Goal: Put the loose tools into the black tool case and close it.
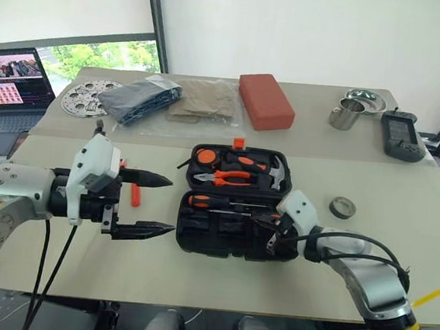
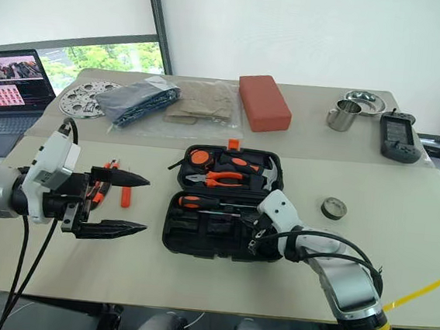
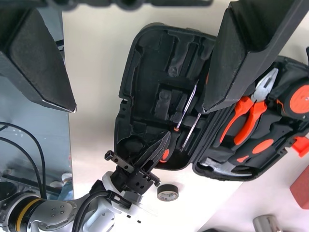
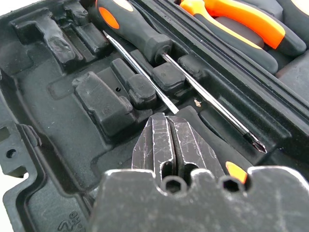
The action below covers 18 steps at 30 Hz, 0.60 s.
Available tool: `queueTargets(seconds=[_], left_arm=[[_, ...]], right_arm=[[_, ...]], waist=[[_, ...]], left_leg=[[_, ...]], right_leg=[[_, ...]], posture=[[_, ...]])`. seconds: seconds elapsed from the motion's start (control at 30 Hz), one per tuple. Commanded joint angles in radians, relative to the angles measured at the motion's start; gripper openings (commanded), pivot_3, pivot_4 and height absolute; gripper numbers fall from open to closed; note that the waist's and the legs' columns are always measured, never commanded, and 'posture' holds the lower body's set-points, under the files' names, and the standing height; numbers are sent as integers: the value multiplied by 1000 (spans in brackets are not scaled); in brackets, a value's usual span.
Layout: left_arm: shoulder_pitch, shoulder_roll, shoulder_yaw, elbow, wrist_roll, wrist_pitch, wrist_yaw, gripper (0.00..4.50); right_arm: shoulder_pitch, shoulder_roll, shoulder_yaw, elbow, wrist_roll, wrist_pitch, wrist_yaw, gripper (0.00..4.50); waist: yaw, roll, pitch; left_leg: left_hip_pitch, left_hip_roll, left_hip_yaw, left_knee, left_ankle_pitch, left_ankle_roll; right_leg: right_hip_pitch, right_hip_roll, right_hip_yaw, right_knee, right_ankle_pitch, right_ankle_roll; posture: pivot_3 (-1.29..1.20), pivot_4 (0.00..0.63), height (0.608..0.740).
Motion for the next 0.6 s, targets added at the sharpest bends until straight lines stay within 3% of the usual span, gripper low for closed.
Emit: queueTargets(seconds=[0.03,0.2,0.47,0.6], left_arm=[[-11,8,13,-2,6,-24,-6,4500],[-7,7,18,-4,6,-22,-2,4500],[11,6,32,-7,2,-13,17,4500],[43,-22,62,8,-2,-5,69,4500]], right_arm=[[-37,51,-47,-24,37,-4,-27,24],[-58,143,-74,-6,65,0,-71,24],[-18,66,3,59,-27,47,-73,24],[-34,99,-31,48,16,-28,-48,24]], waist=[[-2,0,0],[-5,0,0],[1,0,0],[0,0,0]], left_leg=[[0,0,0,0,0,0],[0,1,0,0,0,0],[0,0,0,0,0,0],[1,0,0,0,0,0]], right_leg=[[0,0,0,0,0,0],[-1,3,0,1,0,0],[0,-1,1,0,0,0],[0,0,1,0,0,0]], posture=[[0,150,707],[0,150,707],[0,150,707],[0,150,707]])
